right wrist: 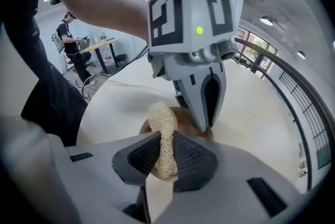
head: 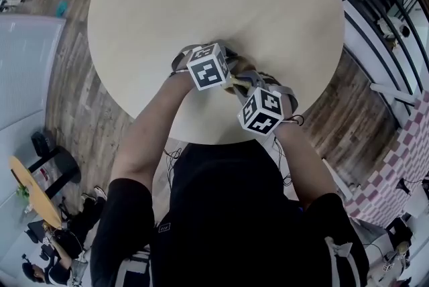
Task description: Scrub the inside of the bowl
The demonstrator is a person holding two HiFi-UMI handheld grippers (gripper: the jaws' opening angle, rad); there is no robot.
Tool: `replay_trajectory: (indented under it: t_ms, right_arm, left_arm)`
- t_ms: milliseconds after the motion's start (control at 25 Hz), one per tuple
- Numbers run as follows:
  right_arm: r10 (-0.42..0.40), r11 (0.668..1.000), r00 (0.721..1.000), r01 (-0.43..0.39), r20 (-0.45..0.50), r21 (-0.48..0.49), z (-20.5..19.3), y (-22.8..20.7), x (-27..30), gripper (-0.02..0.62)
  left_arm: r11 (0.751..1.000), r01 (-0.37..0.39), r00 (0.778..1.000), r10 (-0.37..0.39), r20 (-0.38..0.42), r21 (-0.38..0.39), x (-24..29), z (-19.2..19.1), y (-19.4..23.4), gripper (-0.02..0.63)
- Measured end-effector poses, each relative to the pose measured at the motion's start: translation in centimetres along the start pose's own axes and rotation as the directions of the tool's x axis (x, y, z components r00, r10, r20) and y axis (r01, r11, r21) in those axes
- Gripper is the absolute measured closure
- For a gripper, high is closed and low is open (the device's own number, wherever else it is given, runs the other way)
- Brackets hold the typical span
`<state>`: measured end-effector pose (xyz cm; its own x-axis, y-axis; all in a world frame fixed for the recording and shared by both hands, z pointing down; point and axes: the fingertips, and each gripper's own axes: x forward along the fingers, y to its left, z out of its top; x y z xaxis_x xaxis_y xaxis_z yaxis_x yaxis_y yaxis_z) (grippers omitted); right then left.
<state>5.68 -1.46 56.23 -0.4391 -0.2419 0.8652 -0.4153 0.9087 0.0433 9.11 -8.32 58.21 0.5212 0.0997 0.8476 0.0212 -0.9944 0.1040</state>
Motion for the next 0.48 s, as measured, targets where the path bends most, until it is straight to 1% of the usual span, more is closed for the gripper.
replay_trajectory:
  t_ms: [120, 160, 240, 360, 440, 480]
  right_arm:
    - [0.011, 0.998, 1.0, -0.012, -0.026, -0.054, -0.4, 0.5, 0.4, 0.52]
    - [0.012, 0.997, 0.999, -0.015, -0.04, -0.082, -0.6, 0.6, 0.5, 0.52]
    - [0.003, 0.988, 0.997, -0.015, -0.08, -0.153, -1.1, 0.5, 0.5, 0.52]
    - [-0.009, 0.973, 0.991, -0.022, -0.135, -0.231, -1.9, 0.5, 0.7, 0.52]
    - [-0.001, 0.968, 0.988, -0.037, -0.152, -0.248, -2.2, 0.9, 1.5, 0.52]
    - [0.002, 0.968, 0.988, -0.04, -0.154, -0.246, -2.2, 1.1, 2.0, 0.52]
  left_arm:
    - [0.999, 0.001, 0.999, -0.003, -0.036, -0.045, -0.4, -0.3, -0.2, 0.577]
    - [0.997, -0.008, 0.999, 0.005, -0.05, -0.071, -0.6, -0.7, -0.3, 0.577]
    - [0.988, -0.024, 0.998, 0.015, -0.065, -0.155, -1.1, -1.6, -0.7, 0.574]
    - [0.952, -0.034, 0.999, 0.02, -0.048, -0.304, -1.5, -2.8, -2.1, 0.563]
    - [0.929, -0.05, 0.999, 0.041, -0.034, -0.366, -1.6, -3.1, -3.0, 0.56]
    - [0.921, -0.067, 0.998, 0.06, -0.032, -0.384, -1.6, -3.3, -3.3, 0.561]
